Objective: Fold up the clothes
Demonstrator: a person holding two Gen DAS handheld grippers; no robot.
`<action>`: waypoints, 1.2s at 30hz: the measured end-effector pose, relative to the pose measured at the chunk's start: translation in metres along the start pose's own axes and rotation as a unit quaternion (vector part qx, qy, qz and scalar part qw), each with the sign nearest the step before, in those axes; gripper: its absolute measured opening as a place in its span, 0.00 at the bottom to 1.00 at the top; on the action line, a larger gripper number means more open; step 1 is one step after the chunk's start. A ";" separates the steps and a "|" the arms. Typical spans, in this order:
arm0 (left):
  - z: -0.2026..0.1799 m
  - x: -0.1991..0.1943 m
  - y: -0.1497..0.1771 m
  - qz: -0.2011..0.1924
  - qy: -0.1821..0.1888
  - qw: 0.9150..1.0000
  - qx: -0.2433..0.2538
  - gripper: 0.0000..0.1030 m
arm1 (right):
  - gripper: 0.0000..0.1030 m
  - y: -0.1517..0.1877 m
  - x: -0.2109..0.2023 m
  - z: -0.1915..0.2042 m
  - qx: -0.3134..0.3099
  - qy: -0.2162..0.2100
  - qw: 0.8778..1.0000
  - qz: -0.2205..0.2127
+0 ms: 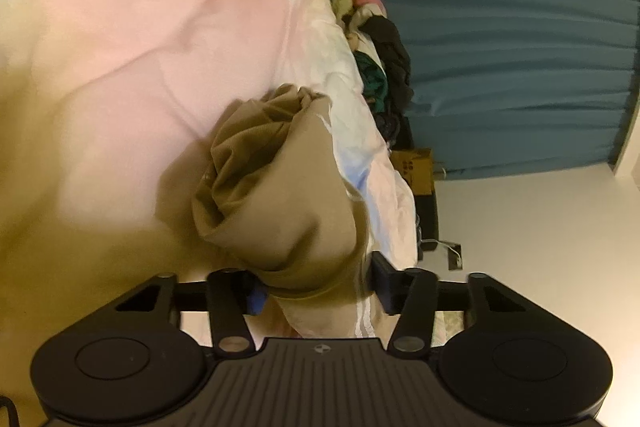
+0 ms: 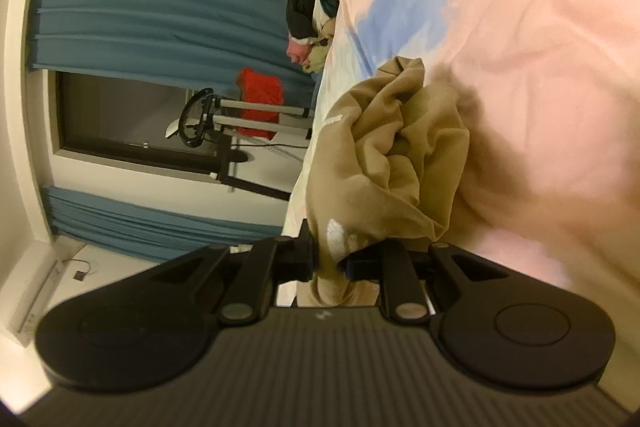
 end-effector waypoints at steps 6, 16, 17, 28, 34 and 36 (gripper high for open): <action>-0.034 0.011 0.006 0.044 -0.043 0.997 0.040 0.31 | 0.17 -0.007 -0.029 -0.012 0.036 0.031 0.999 -0.016; -0.177 0.134 0.038 0.075 -0.106 0.986 0.104 0.27 | 0.17 -0.131 -0.025 0.000 0.071 0.087 0.991 -0.069; -0.188 0.148 0.043 0.076 -0.110 0.985 0.108 0.27 | 0.17 -0.153 -0.020 0.002 0.062 0.092 0.991 -0.077; -0.309 0.366 0.106 0.074 -0.025 0.976 0.203 0.26 | 0.17 -0.332 0.006 -0.024 -0.089 0.123 0.966 -0.211; -0.209 0.411 0.122 0.100 -0.118 0.942 0.298 0.26 | 0.17 -0.295 0.028 -0.133 -0.078 0.184 0.967 -0.156; -0.176 0.408 0.125 0.113 -0.144 0.935 0.304 0.26 | 0.17 -0.269 0.031 -0.158 -0.061 0.194 0.969 -0.142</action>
Point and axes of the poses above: each gripper's, at about its wrist camera, not at the fingertips, and x roughly the way its jaws point, z to its left, y to its underside, the point moved 5 cm from there along x, roughly the way its jaws point, and after that the axes turned 11 degrees about -x, right-handed, at the moved point
